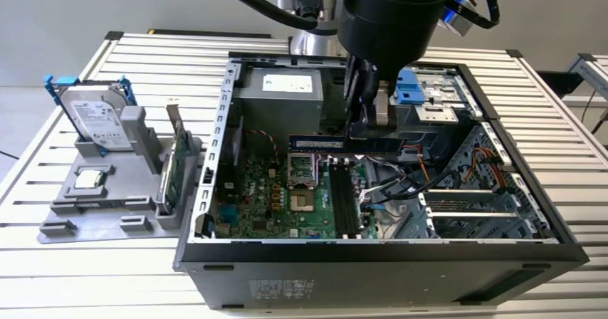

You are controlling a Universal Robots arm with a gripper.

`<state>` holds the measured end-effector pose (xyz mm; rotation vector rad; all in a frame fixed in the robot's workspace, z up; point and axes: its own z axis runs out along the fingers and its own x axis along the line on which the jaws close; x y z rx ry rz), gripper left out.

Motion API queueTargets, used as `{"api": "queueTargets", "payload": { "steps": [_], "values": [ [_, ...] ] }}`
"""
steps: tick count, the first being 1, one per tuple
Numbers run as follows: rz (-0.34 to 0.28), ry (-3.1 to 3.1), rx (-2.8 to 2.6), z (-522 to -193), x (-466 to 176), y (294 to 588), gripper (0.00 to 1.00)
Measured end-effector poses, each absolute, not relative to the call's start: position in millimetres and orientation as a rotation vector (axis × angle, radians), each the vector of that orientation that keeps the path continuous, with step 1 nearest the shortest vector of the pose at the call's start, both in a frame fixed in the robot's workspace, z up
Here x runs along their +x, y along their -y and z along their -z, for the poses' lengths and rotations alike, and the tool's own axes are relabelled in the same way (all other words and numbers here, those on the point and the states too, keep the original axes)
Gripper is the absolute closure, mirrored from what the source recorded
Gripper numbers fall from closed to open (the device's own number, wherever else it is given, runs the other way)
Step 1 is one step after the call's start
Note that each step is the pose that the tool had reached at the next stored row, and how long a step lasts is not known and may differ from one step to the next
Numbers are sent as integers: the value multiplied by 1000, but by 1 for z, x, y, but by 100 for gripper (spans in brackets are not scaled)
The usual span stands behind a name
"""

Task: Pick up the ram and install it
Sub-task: 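Pick up the ram and move it above insertion slot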

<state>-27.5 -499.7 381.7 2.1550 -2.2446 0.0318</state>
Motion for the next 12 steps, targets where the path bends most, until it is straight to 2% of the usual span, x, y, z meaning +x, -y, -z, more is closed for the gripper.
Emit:
{"api": "queueTargets", "payload": {
  "steps": [12],
  "values": [
    [-32, 2256, 2143, -382, -27, 500, 100]
  ]
}}
